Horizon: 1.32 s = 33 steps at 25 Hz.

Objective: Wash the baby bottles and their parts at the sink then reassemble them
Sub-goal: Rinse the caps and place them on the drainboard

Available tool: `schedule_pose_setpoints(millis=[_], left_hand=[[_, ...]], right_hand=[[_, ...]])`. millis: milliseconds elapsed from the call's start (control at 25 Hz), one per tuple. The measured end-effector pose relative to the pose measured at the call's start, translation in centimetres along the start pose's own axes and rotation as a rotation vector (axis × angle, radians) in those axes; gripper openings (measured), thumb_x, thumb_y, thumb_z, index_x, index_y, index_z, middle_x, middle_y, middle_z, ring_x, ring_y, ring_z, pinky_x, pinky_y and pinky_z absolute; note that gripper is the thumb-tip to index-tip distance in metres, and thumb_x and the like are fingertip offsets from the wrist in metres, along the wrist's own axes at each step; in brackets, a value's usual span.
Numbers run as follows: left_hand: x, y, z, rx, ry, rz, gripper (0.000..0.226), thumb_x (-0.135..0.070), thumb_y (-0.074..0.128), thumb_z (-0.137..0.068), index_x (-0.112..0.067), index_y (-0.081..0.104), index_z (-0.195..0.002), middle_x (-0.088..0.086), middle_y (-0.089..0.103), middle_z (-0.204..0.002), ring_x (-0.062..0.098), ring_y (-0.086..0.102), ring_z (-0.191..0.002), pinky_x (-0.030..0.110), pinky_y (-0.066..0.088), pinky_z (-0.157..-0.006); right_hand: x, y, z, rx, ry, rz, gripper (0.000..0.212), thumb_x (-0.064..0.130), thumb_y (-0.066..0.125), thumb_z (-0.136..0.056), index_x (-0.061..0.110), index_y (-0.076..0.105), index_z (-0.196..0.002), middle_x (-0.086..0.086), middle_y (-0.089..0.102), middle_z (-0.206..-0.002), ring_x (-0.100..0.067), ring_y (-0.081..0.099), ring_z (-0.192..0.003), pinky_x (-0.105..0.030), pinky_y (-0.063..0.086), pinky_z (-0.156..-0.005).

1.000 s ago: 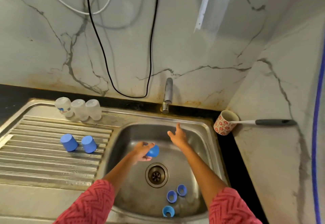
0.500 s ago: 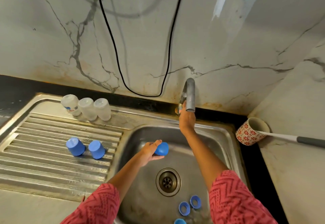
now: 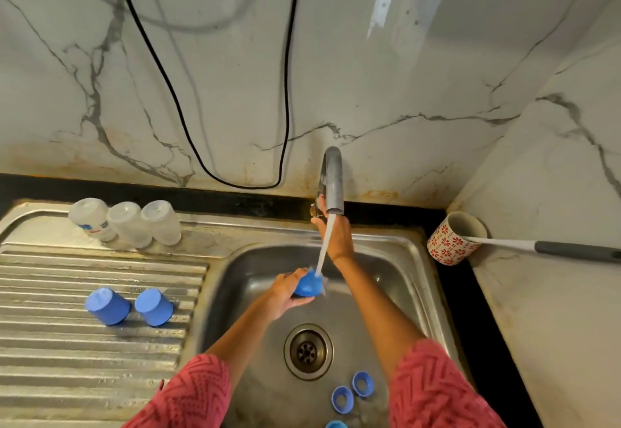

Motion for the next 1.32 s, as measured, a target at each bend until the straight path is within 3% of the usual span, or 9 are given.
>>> schedule_pose_setpoints(millis=[160,360,560,680,840,960,1080,1200,1320], left_hand=[[-0.1,2.3,-0.1,0.063,-0.035,0.119,0.018,-0.018,0.044,-0.098,-0.001,0.052,-0.099,0.017,0.058,-0.099,0.025,0.060,-0.085,0.033,0.055,-0.067],[0.2,3.0,-0.7,0.000,-0.072,0.136,0.039,-0.022,0.028,-0.100,-0.002,0.053,-0.078,0.004,0.054,-0.038,0.011,0.054,-0.032,0.014,0.039,-0.032],[-0.4,1.7,-1.1,0.011,-0.282,0.037,0.034,-0.034,0.043,-0.094,-0.005,0.055,-0.081,0.009,0.059,-0.064,0.021,0.059,-0.054,0.020,0.047,-0.036],[-0.9,2.1,-1.1,0.053,-0.235,0.024,0.029,-0.034,0.046,-0.093,-0.006,0.054,-0.091,0.009,0.055,-0.077,0.018,0.053,-0.064,0.022,0.048,-0.045],[-1.4,4.7,0.9,0.075,0.002,0.206,0.023,-0.024,0.043,-0.095,-0.007,0.056,-0.085,0.008,0.058,-0.065,0.018,0.055,-0.061,0.025,0.048,-0.055],[-2.1,3.4,0.4,-0.004,0.080,0.152,0.030,-0.024,0.037,-0.099,-0.001,0.054,-0.090,0.014,0.060,-0.065,0.021,0.060,-0.064,0.025,0.051,-0.061],[-0.4,2.6,-2.1,0.075,-0.162,0.295,0.029,-0.031,0.045,-0.097,-0.005,0.057,-0.090,0.010,0.062,-0.067,0.018,0.061,-0.059,0.022,0.053,-0.046],[-0.3,2.4,-2.7,0.123,-0.028,0.188,0.031,-0.034,0.045,-0.095,-0.008,0.059,-0.089,0.005,0.062,-0.064,0.015,0.060,-0.057,0.025,0.050,-0.054],[-0.9,2.3,-2.2,0.261,-0.123,-0.068,0.037,-0.034,0.037,-0.097,-0.008,0.054,-0.076,0.002,0.051,-0.050,0.010,0.049,-0.040,0.018,0.035,-0.039]], right_hand=[[-3.0,-1.1,5.8,-0.241,0.111,-0.070,0.020,0.019,0.051,-0.097,0.003,0.062,-0.097,-0.012,0.067,-0.089,-0.012,0.060,-0.076,-0.023,0.051,-0.071],[-3.6,2.3,9.8,0.032,0.120,0.208,0.028,0.032,0.050,-0.096,0.014,0.061,-0.078,-0.012,0.066,-0.084,-0.027,0.062,-0.087,-0.023,0.036,-0.069],[-0.3,1.6,10.4,0.092,-0.545,0.679,0.069,0.038,0.014,-0.102,0.010,0.074,-0.082,-0.014,0.070,-0.106,-0.025,0.059,-0.113,-0.031,0.025,-0.111],[-2.3,1.8,10.4,0.385,-0.390,0.578,0.064,0.044,0.021,-0.099,-0.004,0.056,-0.124,-0.020,0.036,-0.148,-0.032,0.026,-0.142,-0.033,0.013,-0.118],[-1.8,0.6,8.4,0.008,0.153,0.281,0.030,0.024,0.046,-0.098,0.005,0.064,-0.112,-0.014,0.065,-0.113,-0.027,0.060,-0.110,-0.031,0.046,-0.089],[-0.9,2.5,9.4,0.196,0.180,-0.073,0.039,0.047,0.045,-0.095,0.026,0.056,-0.126,0.001,0.062,-0.113,-0.016,0.060,-0.104,-0.035,0.050,-0.094],[-1.8,2.1,8.8,0.229,0.080,0.291,0.038,0.041,0.045,-0.096,0.015,0.057,-0.121,-0.006,0.060,-0.119,-0.020,0.058,-0.109,-0.029,0.048,-0.091],[-1.2,2.3,8.3,0.109,-0.009,0.504,0.027,0.021,0.046,-0.098,0.002,0.064,-0.105,-0.015,0.067,-0.104,-0.027,0.063,-0.100,-0.031,0.046,-0.082],[-1.1,2.5,8.7,0.184,-0.541,0.698,0.012,0.012,0.069,-0.080,0.011,0.066,-0.092,-0.006,0.069,-0.089,-0.022,0.067,-0.089,-0.037,0.046,-0.091]])
Point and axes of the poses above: each hand's wrist, its own z-axis away from the middle knuckle, its own y-axis out of the palm, x = y × z, the point moved 6 cm from there along -z, towards the middle knuckle
